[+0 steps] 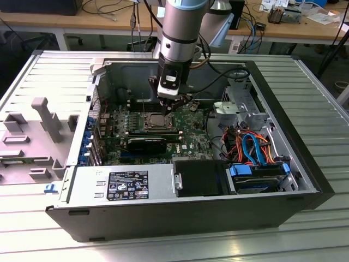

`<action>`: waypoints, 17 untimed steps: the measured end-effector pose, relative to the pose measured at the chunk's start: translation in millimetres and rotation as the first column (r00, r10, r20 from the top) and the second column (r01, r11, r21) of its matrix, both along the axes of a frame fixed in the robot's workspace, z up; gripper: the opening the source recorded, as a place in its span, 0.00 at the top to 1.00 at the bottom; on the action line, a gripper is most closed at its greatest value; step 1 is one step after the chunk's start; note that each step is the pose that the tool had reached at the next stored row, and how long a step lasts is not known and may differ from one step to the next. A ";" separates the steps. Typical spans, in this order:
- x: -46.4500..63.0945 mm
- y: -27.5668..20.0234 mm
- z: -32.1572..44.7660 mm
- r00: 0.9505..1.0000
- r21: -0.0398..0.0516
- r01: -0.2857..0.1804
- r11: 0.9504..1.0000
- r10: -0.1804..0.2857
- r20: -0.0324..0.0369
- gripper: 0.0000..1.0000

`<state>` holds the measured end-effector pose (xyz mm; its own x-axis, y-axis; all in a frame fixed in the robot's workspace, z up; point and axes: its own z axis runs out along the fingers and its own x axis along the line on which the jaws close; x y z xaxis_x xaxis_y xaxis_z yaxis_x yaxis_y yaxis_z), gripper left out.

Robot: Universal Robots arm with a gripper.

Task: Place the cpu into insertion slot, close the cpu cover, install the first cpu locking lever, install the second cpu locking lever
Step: 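Install the first cpu locking lever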

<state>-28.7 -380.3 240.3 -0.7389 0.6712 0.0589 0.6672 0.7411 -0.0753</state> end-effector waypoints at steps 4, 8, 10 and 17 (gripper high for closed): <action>0.0 0.0 0.0 1.000 0.000 -0.008 1.000 0.008 0.000 0.89; 0.0 0.0 0.0 1.000 0.000 -0.014 1.000 0.014 0.000 0.89; 0.0 0.0 0.0 1.000 0.000 -0.018 1.000 0.018 0.000 0.89; 0.0 0.0 0.0 1.000 0.000 -0.029 1.000 0.029 0.000 0.89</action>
<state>-28.7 -380.3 240.3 -0.7581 0.6495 0.0589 0.6454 0.7601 -0.0753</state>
